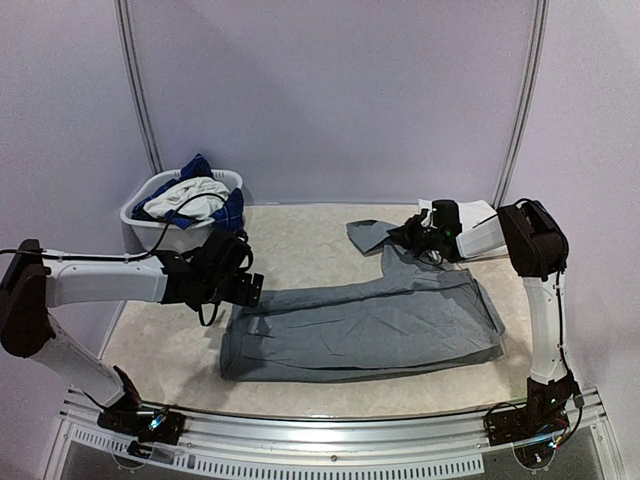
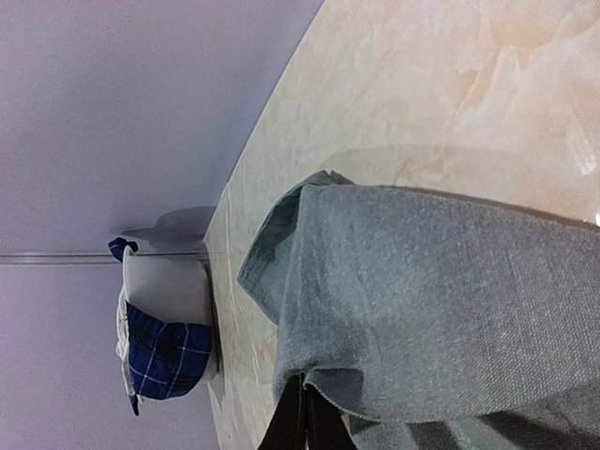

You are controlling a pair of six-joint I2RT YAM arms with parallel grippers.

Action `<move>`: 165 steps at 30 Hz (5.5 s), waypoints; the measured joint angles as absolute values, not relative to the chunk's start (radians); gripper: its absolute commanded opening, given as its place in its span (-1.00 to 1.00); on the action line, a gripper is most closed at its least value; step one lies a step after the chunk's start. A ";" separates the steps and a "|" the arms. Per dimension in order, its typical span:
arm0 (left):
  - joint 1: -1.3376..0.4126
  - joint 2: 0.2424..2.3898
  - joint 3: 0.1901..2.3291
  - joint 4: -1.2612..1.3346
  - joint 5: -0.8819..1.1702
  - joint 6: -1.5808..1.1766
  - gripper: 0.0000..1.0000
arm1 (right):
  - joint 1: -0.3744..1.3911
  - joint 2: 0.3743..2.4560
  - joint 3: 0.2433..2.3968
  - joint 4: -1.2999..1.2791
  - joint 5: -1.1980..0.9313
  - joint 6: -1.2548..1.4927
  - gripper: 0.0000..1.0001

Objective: Fold and stack the mixed laundry pile

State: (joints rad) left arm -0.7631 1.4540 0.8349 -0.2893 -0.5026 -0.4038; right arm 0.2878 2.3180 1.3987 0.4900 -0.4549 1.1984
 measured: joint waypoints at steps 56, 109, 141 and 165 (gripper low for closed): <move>-0.869 1.493 0.908 -0.330 -0.385 -0.343 0.82 | 0.596 0.793 0.714 -0.292 -0.350 0.900 -0.94; -1.531 2.095 1.465 -0.026 -0.076 -0.017 0.71 | 0.498 0.809 0.910 -0.709 0.127 0.660 -0.34; -1.553 2.336 1.818 -0.066 -0.226 0.025 -1.00 | 0.474 0.781 0.872 -0.720 0.113 0.603 -0.34; -1.521 2.345 1.956 -0.094 -0.164 -0.262 -1.00 | 0.469 0.828 0.922 -0.717 0.119 0.574 -0.34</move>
